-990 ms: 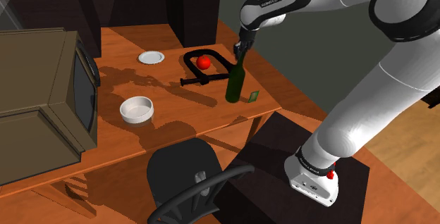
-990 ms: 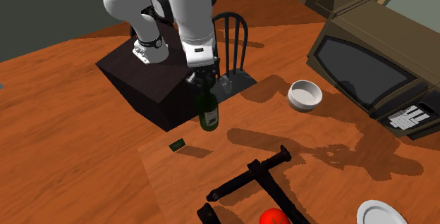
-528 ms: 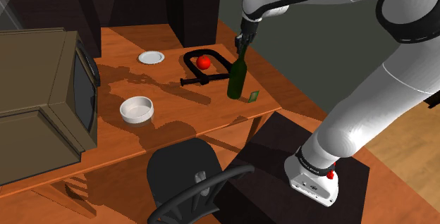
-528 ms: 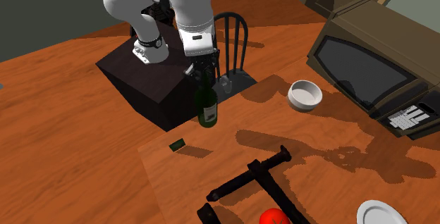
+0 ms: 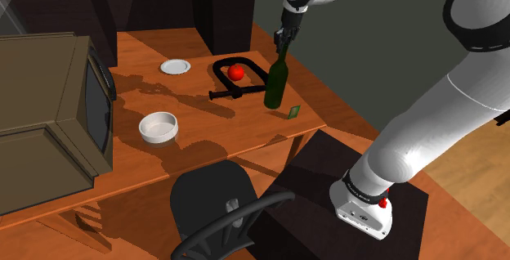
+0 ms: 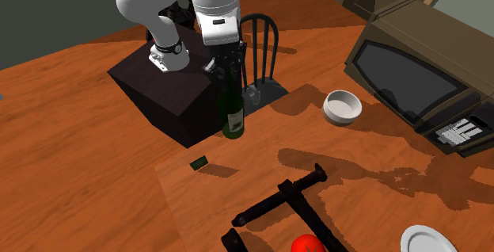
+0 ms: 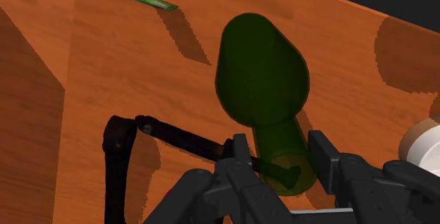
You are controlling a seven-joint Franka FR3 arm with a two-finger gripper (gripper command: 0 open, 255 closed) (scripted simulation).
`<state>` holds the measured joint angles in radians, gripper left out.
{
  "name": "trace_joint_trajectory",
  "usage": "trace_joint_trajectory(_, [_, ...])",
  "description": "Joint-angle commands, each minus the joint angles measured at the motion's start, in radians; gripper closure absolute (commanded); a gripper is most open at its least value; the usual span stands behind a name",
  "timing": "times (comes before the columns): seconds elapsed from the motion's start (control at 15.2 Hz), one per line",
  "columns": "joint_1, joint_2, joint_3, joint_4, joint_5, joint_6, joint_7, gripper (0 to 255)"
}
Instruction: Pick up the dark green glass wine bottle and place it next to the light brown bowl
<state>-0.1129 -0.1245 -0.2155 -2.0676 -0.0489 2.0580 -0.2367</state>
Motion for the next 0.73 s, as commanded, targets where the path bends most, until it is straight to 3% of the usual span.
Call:
trace_joint_trajectory(0.0, [0.001, -0.004, 0.001, 0.022, 0.000, -0.026, 0.001, 255])
trace_joint_trajectory(0.66, [0.002, -0.016, 0.004, 0.145, -0.001, -0.160, 0.000, 255])
